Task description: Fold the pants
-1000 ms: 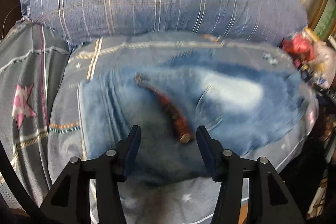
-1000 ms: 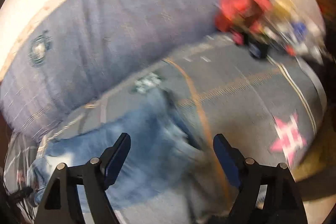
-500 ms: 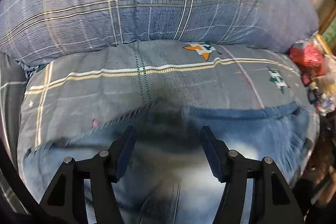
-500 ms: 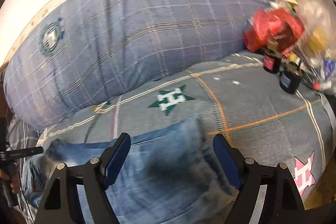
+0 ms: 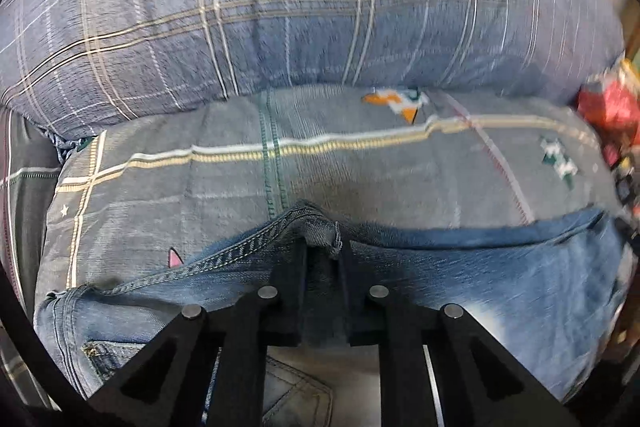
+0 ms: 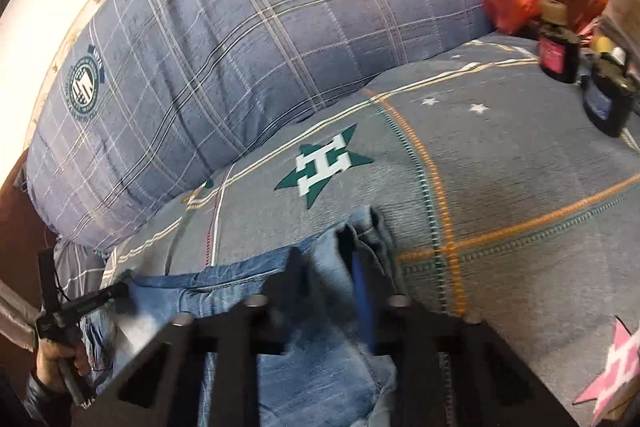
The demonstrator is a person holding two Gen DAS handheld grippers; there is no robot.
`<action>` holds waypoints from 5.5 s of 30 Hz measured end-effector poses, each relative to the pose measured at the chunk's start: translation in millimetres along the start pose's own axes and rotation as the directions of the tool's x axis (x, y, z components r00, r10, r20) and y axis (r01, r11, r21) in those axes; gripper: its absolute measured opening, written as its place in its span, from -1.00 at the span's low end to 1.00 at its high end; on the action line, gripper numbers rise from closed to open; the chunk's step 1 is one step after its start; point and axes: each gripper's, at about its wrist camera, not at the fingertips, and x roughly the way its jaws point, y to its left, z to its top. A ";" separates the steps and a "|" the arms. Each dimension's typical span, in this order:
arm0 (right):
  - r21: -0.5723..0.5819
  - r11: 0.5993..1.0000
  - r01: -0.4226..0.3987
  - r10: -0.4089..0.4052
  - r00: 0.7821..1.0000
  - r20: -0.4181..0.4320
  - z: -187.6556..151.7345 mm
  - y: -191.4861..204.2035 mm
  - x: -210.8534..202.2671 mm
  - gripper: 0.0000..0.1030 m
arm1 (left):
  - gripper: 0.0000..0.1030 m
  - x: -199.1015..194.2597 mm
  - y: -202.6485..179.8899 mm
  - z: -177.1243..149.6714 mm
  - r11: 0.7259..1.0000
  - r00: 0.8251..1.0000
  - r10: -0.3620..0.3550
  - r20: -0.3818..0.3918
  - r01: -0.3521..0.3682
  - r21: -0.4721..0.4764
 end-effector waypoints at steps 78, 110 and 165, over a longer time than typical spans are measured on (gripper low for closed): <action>-0.578 0.691 -0.433 0.291 0.899 -0.327 -171.9 260.2 12.5 0.38 | -0.20 -172.9 166.9 -175.1 0.987 0.990 -0.095 0.109 0.108 -0.122; -0.107 0.994 0.002 -0.002 1.000 0.002 -100.4 24.7 -71.9 0.28 | -0.22 -87.6 -38.1 -114.7 0.979 0.981 -0.187 0.054 0.181 0.098; -0.118 0.984 0.133 -0.124 0.989 0.084 -0.7 -23.9 13.9 0.18 | -0.21 5.7 -123.9 -36.4 0.977 0.993 -0.116 0.020 0.111 0.183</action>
